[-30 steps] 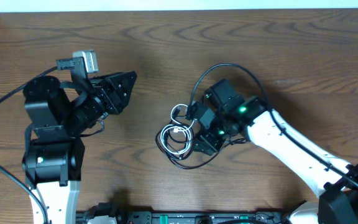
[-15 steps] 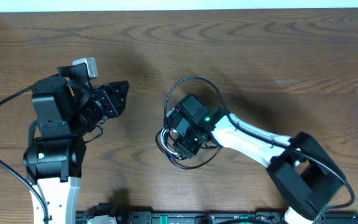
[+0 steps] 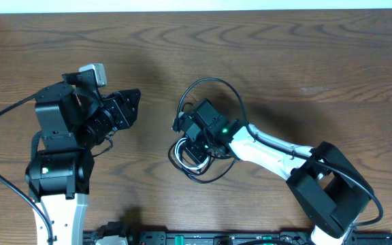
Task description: Untangle cables
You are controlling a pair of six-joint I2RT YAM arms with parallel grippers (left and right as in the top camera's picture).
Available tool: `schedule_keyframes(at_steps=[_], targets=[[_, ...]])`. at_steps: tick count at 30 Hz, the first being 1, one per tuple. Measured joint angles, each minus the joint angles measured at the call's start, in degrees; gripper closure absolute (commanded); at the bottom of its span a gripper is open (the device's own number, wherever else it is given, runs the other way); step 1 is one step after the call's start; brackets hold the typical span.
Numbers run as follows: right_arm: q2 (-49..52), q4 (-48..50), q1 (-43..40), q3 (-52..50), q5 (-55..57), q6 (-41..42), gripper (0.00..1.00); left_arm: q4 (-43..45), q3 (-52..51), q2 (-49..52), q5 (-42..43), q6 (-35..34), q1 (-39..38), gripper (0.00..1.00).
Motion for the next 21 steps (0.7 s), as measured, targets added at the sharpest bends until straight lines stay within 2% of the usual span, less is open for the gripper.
schedule_keyframes(at_steps=[3, 6, 13, 17, 21], targets=[[-0.02, -1.11, -0.46, 3.02, 0.04, 1.88, 0.99, -0.04, 0.00, 0.00, 0.00, 0.00, 0.00, 0.58], [-1.38, -5.42, -2.82, 11.02, 1.01, 2.80, 0.99, -0.28, 0.00, 0.00, 0.00, 0.00, 0.00, 0.58], [-14.73, -9.88, -11.85, 30.25, 2.67, 2.21, 0.99, -1.03, 0.00, 0.00, -0.04, 0.00, 0.00, 0.58], [-23.87, -9.75, -16.06, 35.32, 2.69, 1.05, 0.99, -1.09, 0.00, 0.00, -0.02, 0.00, 0.00, 0.58], [-27.80, -11.50, -18.60, 35.52, 2.54, 0.61, 0.99, -1.44, 0.00, 0.00, 0.61, 0.00, 0.00, 0.58]])
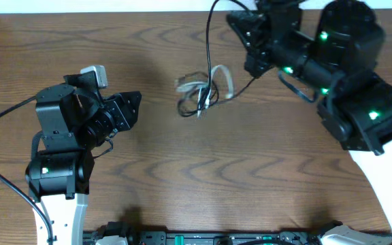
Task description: Untangle cables
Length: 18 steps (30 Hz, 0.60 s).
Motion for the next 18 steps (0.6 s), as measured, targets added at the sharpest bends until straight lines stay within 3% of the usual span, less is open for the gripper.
schedule_keyframes(at_steps=[10, 18], targets=[[0.48, -2.27, -1.46, -0.02, -0.39, -0.74, 0.99, 1.16, 0.00, 0.52, 16.50, 9.70, -2.73, 0.51], [-4.76, 4.00, -5.53, -0.55, -0.22, -1.60, 0.99, 1.22, 0.00, 6.10, 18.45, 13.68, -3.23, 0.51]])
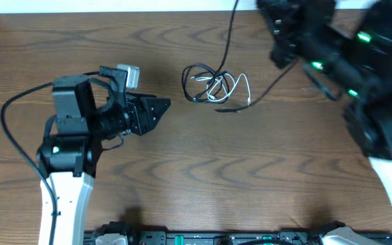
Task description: Untangle cables
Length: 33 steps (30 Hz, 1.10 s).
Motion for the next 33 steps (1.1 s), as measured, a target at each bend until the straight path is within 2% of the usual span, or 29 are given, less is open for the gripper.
schedule_keyframes(at_steps=[3, 7, 11, 13, 25, 33], targets=[[-6.95, -0.83, -1.62, 0.13, 1.66, -2.01, 0.99, -0.04, 0.00, 2.45, 0.20, 0.68, 0.00, 0.52], [-11.17, -6.49, -4.13, 0.83, 11.56, -4.31, 0.99, -0.02, 0.00, 3.32, 0.39, 0.90, 0.00, 0.54], [-7.98, -14.80, -10.19, 0.94, 24.37, -7.15, 0.99, -0.39, 0.00, 3.32, 0.66, 0.92, 0.00, 0.54], [-2.38, -16.37, -16.94, 0.61, 28.52, -9.88, 0.99, -1.55, 0.00, 3.32, 0.79, 0.94, 0.00, 0.54], [7.50, -11.82, -47.12, 0.17, 30.82, -11.30, 0.99, -3.91, 0.00, 3.32, 0.81, 1.38, 0.00, 0.55], [18.67, -11.98, -64.00, 0.17, 23.80, -1.92, 0.99, -5.84, 0.00, 3.32, 0.81, 1.77, 0.00, 0.55]])
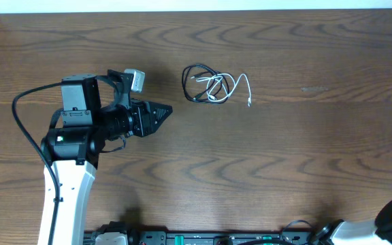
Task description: Untangle cables
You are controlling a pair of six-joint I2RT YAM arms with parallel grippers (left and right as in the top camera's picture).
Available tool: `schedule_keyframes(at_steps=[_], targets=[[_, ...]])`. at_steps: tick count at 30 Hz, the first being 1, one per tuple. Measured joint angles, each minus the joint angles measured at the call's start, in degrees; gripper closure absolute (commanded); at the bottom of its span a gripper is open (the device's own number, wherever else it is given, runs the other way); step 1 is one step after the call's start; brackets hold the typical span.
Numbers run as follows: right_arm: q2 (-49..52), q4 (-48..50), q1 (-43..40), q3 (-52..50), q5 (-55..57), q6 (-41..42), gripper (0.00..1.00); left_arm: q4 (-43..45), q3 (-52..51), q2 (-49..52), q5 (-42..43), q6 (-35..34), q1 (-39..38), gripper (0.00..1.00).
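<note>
The cable tangle [213, 87] lies on the table at centre back. It is a black cable [190, 83] coiled in a loop and a white cable [235, 84] laced through it, with the white end trailing right. My left gripper [166, 111] points right along the table, its tip a short way left of and below the loop, not touching it. It is rolled on its side, so the gap between its fingers is hidden. Only the base of my right arm shows at the bottom right corner; its gripper is out of view.
The wooden table [284, 163] fills the view, with its back edge along the top. The left arm's own black lead [20, 109] arcs out to the left. A rail [203, 238] of equipment runs along the front edge.
The right arm has left the view, and the long black strand that ran from the tangle up to its gripper is gone. The tangle lies about where it was. The left gripper has barely shifted.
First my right gripper was down on the tangle at the table's middle. Then it was raised at the back right with cables hanging from it. Then the tangle lay at centre back, one black strand still running to the gripper, and the left gripper had come nearer. Now the right arm is gone.
</note>
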Motion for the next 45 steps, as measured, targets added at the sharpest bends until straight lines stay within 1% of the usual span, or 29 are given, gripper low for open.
schedule_keyframes(at_steps=[4, 5, 6, 7, 8, 9, 10, 13, 17, 22, 25, 27, 30, 32, 34, 37, 39, 45], targets=[[5.81, -1.90, -6.14, -0.02, -4.79, 4.28, 0.99, -0.13, 0.00, 0.00, 0.00, 0.37, 0.00, 0.55], [7.06, -2.32, -7.21, 0.00, -5.53, 5.14, 0.96, -0.13, 0.00, 0.00, 0.00, 0.39, 0.00, 0.55], [8.70, -3.26, -8.39, 0.00, -6.56, 6.23, 0.87, -0.15, 0.00, 0.00, 0.00, 0.42, 0.00, 0.55], [10.01, -4.04, -9.18, 0.00, -7.28, 7.15, 0.67, -0.15, 0.00, 0.00, 0.00, 0.42, 0.00, 0.55], [11.54, -4.83, -9.97, 0.00, -7.80, 8.81, 0.28, -0.15, 0.00, 0.00, 0.00, 0.42, 0.00, 0.55], [12.52, -5.14, -10.36, 0.00, -8.22, 9.29, 0.02, -0.17, 0.00, 0.00, 0.00, 0.42, 0.00, 0.55], [14.08, -5.68, -10.84, -0.02, -8.44, 10.75, 0.01, -0.17, 0.00, 0.00, 0.00, 0.42, 0.00, 0.55], [16.68, -7.34, -11.21, -0.02, -8.15, 15.15, 0.01, -0.15, 0.00, 0.00, 0.00, 0.42, 0.00, 0.55], [17.66, -9.55, -11.21, -0.07, -6.27, 22.47, 0.01, -0.15, 0.00, 0.00, 0.00, 0.42, 0.00, 0.55], [17.66, -14.25, -11.21, -0.07, -4.96, 36.02, 0.01, -0.17, 0.00, 0.00, 0.00, 0.42, 0.00, 0.55], [17.66, -17.29, -11.21, -0.07, -5.46, 45.68, 0.01, -0.20, 0.00, 0.00, 0.00, 0.42, 0.00, 0.55], [17.66, -17.81, -11.08, -0.07, -5.64, 49.94, 0.01, -0.22, 0.00, 0.00, 0.00, 0.42, 0.00, 0.55], [17.66, -16.79, -10.16, -0.07, -5.05, 53.22, 0.01, -0.22, 0.00, 0.00, 0.00, 0.42, 0.00, 0.55], [17.66, -15.30, -9.09, -0.07, -4.17, 53.07, 0.01, -0.26, 0.00, 0.00, 0.00, 0.42, 0.00, 0.55], [17.70, -12.22, -7.58, -0.07, -3.19, 50.03, 0.01, -0.28, 0.00, 0.00, 0.00, 0.42, 0.00, 0.55], [18.56, -9.33, -3.85, -0.04, -0.87, 41.86, 0.01, -0.26, 0.00, 0.00, 0.00, 0.42, 0.00, 0.55], [20.24, -9.46, -1.68, -0.04, 2.16, 38.80, 0.01, -0.28, 0.00, 0.00, 0.00, 0.42, 0.00, 0.55], [26.21, -12.37, 1.20, -0.02, 9.05, 36.22, 0.01, -0.28, 0.00, 0.00, 0.02, 0.42, 0.00, 0.55]])
